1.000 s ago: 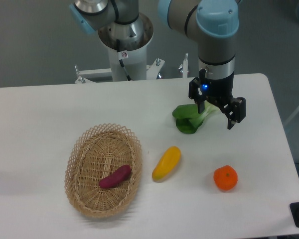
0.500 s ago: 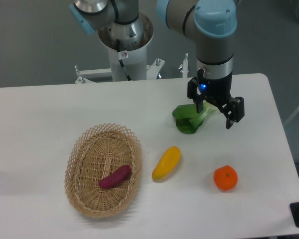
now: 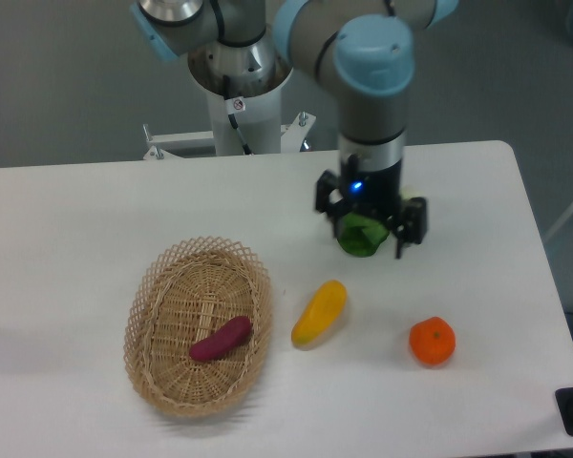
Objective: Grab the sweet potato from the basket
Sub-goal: 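Move the open gripper from beside the bok choy over the wicker basket, then lower the gripper into the basket and close on the purple sweet potato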
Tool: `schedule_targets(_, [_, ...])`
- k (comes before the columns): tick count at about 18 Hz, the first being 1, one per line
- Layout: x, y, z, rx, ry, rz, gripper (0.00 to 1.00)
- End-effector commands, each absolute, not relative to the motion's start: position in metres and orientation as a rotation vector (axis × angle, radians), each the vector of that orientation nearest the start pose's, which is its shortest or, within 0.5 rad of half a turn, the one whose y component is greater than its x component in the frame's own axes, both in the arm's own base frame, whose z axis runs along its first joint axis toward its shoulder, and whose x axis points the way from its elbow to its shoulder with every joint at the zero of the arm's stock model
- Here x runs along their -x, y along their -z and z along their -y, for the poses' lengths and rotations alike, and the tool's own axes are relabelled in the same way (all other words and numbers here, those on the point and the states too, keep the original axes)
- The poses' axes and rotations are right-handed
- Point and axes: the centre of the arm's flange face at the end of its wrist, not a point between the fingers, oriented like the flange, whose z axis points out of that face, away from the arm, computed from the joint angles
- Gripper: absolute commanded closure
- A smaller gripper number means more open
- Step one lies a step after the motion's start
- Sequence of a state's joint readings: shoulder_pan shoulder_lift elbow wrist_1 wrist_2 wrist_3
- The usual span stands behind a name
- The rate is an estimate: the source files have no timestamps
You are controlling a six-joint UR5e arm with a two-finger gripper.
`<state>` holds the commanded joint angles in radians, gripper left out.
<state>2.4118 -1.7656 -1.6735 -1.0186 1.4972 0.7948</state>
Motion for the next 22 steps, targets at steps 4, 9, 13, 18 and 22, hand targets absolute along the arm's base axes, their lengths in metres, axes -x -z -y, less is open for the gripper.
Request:
schedule_targets(4, [0.296,-0.349,-0.508,2.96,-0.103,-0.007,0.0])
schedule_targets(9, [0.259,-0.307,-0.556,2.966,-0.08,-0.074,0.0])
schedule_targets(13, [0.246,-0.277,-0.572,2.989,-0.055,-0.121,0.0])
schedule_targets(18, [0.231,-0.236,-0.59,2.994,-0.047,-0.176,0.0])
schedule_targets(22, [0.233,-0.221,-0.593,3.003,-0.037,-0.167,0.0])
